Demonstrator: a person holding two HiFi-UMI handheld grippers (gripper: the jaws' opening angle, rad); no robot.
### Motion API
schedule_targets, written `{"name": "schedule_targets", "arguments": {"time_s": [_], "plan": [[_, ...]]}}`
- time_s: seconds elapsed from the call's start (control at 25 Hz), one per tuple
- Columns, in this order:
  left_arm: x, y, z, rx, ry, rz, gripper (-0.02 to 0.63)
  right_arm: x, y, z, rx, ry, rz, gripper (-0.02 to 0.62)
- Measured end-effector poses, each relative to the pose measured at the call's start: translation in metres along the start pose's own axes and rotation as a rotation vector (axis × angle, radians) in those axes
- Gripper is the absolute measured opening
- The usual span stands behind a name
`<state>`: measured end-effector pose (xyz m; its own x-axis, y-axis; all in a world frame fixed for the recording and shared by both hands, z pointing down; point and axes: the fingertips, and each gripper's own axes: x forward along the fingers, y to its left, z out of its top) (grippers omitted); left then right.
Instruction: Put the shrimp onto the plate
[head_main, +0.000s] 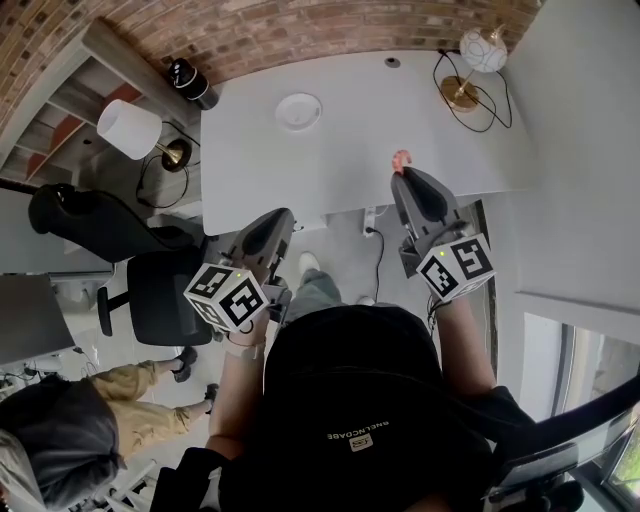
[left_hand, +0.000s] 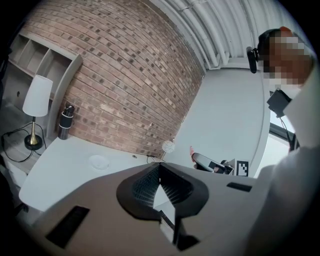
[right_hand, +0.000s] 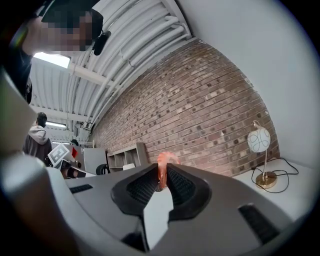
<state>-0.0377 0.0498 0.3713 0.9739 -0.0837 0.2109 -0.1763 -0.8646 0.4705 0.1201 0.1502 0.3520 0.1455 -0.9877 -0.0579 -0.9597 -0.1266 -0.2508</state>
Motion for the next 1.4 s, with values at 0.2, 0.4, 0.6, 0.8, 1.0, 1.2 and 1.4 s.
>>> {"name": "schedule_targets", "arguments": {"time_s": [0.2, 0.4, 0.6, 0.8, 1.0, 1.2, 1.4], "plan": [[0.014, 0.026, 0.017, -0.008, 0.013, -0.024, 0.003, 0.032, -0.002, 0.001, 0.003, 0.01, -0.017, 0.052], [0.025, 0.051, 0.034, -0.014, 0.017, -0.049, 0.003, 0.06, -0.003, 0.001, -0.002, 0.016, -0.033, 0.052], [0.03, 0.079, 0.048, -0.032, 0.021, -0.072, 0.003, 0.088, 0.002, 0.002, -0.017, 0.031, -0.059, 0.052], [0.035, 0.106, 0.066, -0.036, 0.024, -0.097, 0.003, 0.116, 0.005, 0.004, -0.027, 0.033, -0.088, 0.052], [0.039, 0.135, 0.077, -0.036, 0.029, -0.118, 0.003, 0.145, 0.012, -0.001, -0.039, 0.025, -0.1, 0.052], [0.042, 0.163, 0.088, -0.042, 0.031, -0.127, 0.003, 0.17, 0.017, -0.005, -0.052, 0.025, -0.117, 0.052], [0.047, 0.187, 0.101, -0.048, 0.031, -0.132, 0.003, 0.193, 0.017, -0.007, -0.058, 0.031, -0.134, 0.052]]}}
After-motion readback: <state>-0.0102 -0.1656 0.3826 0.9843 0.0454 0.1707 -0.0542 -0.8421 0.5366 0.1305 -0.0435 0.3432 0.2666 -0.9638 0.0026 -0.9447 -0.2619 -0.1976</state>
